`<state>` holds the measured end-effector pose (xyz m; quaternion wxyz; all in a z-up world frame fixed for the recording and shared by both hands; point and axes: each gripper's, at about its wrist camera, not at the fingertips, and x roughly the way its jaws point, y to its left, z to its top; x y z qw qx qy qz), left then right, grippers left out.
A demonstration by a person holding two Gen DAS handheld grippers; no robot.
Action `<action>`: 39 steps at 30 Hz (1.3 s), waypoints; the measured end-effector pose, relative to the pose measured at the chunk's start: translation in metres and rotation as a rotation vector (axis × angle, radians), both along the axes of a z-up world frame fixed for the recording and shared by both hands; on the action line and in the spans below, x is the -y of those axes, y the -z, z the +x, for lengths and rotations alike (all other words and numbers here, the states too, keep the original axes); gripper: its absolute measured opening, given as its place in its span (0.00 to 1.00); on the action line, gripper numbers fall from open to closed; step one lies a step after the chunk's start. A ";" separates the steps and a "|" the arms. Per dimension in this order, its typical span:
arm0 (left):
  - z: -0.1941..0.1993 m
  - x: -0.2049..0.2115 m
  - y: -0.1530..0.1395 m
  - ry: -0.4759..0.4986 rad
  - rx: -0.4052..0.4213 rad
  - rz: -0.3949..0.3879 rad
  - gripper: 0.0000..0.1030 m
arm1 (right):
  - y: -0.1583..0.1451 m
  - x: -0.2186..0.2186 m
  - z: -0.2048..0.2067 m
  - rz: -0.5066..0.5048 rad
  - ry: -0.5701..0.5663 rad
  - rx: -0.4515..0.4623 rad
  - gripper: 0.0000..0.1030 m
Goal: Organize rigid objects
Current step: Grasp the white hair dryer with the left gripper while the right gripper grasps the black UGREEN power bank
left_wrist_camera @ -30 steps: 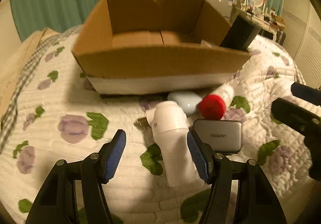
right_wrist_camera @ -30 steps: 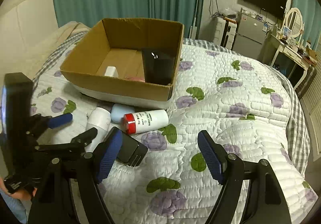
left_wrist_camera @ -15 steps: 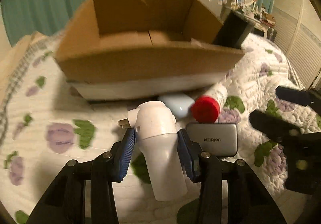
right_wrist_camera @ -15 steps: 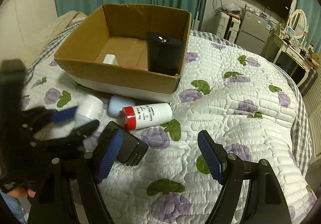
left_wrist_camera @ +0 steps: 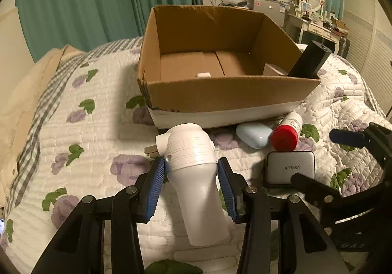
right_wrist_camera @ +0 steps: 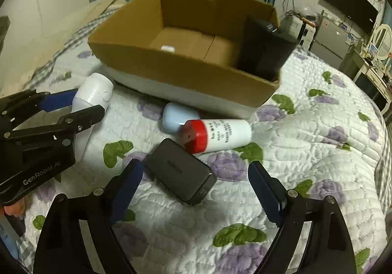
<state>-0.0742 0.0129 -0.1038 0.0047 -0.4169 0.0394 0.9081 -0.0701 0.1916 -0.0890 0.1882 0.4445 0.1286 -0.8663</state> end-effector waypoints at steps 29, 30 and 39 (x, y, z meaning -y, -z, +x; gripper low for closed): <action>0.020 0.001 -0.024 0.016 -0.017 0.029 0.44 | -0.002 0.023 0.020 0.060 -0.013 -0.044 0.71; 0.021 0.001 -0.027 0.015 -0.021 0.034 0.44 | -0.010 0.021 0.023 0.039 -0.005 -0.056 0.71; 0.000 0.004 -0.103 0.050 -0.153 0.077 0.44 | -0.108 0.007 0.015 -0.082 0.018 -0.223 0.71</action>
